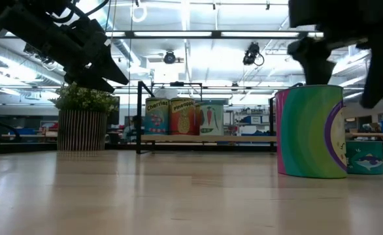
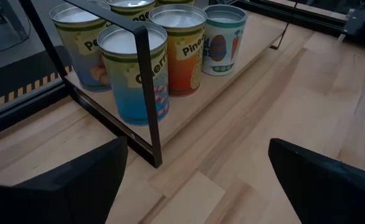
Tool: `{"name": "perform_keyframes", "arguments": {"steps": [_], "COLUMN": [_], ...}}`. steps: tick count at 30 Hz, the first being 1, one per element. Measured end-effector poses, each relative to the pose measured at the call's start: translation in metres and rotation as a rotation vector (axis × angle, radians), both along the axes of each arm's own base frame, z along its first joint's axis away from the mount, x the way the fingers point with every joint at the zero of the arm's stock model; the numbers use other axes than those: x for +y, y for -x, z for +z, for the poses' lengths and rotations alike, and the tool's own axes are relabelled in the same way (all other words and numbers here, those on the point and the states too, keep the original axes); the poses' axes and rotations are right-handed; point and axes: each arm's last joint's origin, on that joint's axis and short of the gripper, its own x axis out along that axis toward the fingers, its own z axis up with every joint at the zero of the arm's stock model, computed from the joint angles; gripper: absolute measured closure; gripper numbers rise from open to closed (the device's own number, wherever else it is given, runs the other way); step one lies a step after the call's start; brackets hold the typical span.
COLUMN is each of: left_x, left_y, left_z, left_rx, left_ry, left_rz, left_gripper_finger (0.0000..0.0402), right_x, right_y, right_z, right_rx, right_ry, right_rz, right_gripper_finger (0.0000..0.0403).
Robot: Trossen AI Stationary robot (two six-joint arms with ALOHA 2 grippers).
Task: Pick and place cans onto a shelf
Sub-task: Put the light green can on the shelf
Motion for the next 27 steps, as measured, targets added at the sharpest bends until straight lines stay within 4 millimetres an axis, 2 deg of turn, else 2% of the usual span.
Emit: {"name": "perform_keyframes", "arguments": {"steps": [5, 13, 19, 27], "left_x": [0.000, 0.000, 0.000, 0.000], "left_y": [0.000, 0.000, 0.000, 0.000], "left_z": [0.000, 0.000, 0.000, 0.000], "left_rx": [0.001, 0.001, 0.001, 0.000], "left_ry": [0.000, 0.001, 0.001, 0.001], "left_rz": [0.000, 0.000, 0.000, 0.000], "left_gripper_finger": [0.0005, 0.0005, 0.0005, 0.0005], "right_x": [0.006, 0.007, 0.009, 0.002], "right_y": [-0.010, -0.012, -0.017, -0.020], "right_z": [-0.005, -0.022, -0.027, -0.031], "right_rx": [-0.122, -0.191, -0.278, -0.305], "right_ry": [-0.065, -0.125, -0.140, -0.140], "right_rz": [0.039, 0.067, 0.121, 0.113], "right_gripper_finger": [0.0018, 0.0018, 0.0019, 0.0066]}}
